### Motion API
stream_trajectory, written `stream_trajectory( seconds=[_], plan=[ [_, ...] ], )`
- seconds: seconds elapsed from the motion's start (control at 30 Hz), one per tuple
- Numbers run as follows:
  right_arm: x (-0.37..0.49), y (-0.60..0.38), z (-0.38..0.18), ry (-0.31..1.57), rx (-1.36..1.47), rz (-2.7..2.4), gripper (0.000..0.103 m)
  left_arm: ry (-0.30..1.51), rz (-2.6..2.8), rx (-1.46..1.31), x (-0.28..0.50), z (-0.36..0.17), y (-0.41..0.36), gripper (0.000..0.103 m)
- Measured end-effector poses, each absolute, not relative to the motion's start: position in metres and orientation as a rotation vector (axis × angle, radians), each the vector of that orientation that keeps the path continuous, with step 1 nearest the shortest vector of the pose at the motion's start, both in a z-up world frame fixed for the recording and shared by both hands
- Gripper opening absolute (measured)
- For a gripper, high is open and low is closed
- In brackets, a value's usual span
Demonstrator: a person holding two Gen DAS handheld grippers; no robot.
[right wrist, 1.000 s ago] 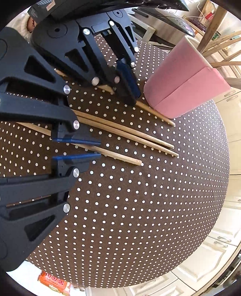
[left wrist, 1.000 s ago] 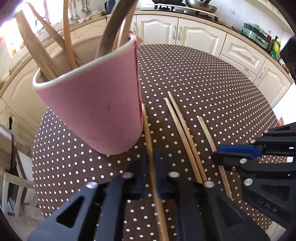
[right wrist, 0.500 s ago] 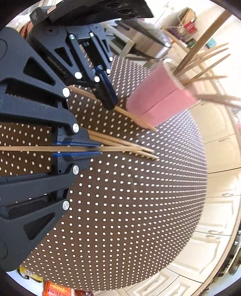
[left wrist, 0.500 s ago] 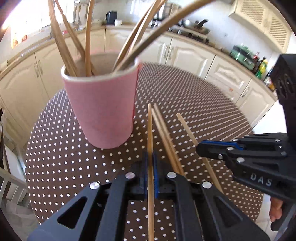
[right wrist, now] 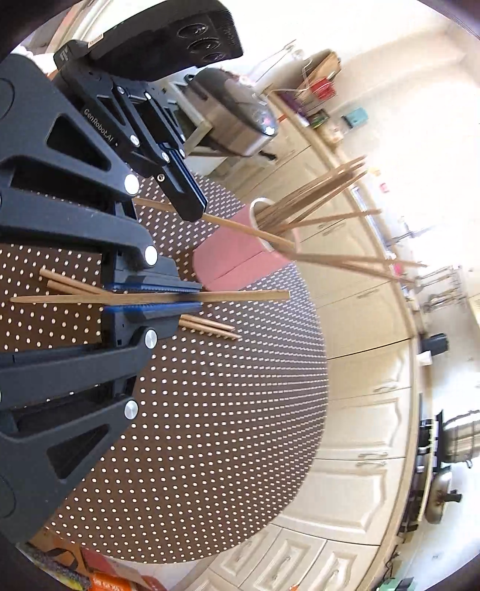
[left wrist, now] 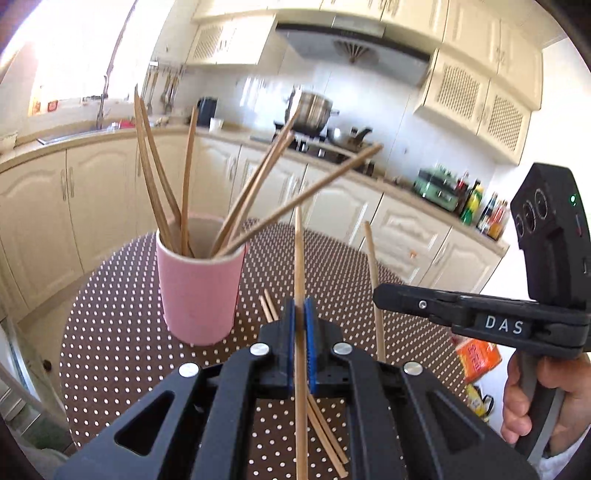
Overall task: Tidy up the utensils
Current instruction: 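Lift both held chopsticks up toward the pink cup, then carry both held chopsticks over the pink cup and lower them in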
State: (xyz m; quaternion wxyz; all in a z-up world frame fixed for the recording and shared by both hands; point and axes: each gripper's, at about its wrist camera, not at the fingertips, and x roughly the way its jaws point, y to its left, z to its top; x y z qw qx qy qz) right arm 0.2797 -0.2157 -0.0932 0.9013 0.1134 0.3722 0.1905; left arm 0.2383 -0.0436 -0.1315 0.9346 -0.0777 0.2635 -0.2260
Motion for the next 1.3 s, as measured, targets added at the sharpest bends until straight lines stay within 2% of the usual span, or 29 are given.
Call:
stream_trajectory(
  seconds=[0.27,0.7,0.93,1.3],
  plan=[
    [0.271,-0.22,-0.067,0.689,0.249,0.401,0.005,0.402,-0.482,-0.204,0.209,-0.109,-0.036,0.006],
    [0.281,-0.206,-0.045,0.619,0.254,0.406,0.005,0.305,-0.559,-0.183,0.19,-0.092,-0.04,0.006],
    [0.283,-0.203,-0.034,0.602,0.253,0.413,0.005,0.152,-0.543,-0.153,0.175,-0.06,-0.045,0.006],
    [0.298,-0.193,-0.016,0.559,0.235,0.431,0.005,0.036,-0.428,-0.191,0.205,-0.027,-0.025,0.006]
  ],
)
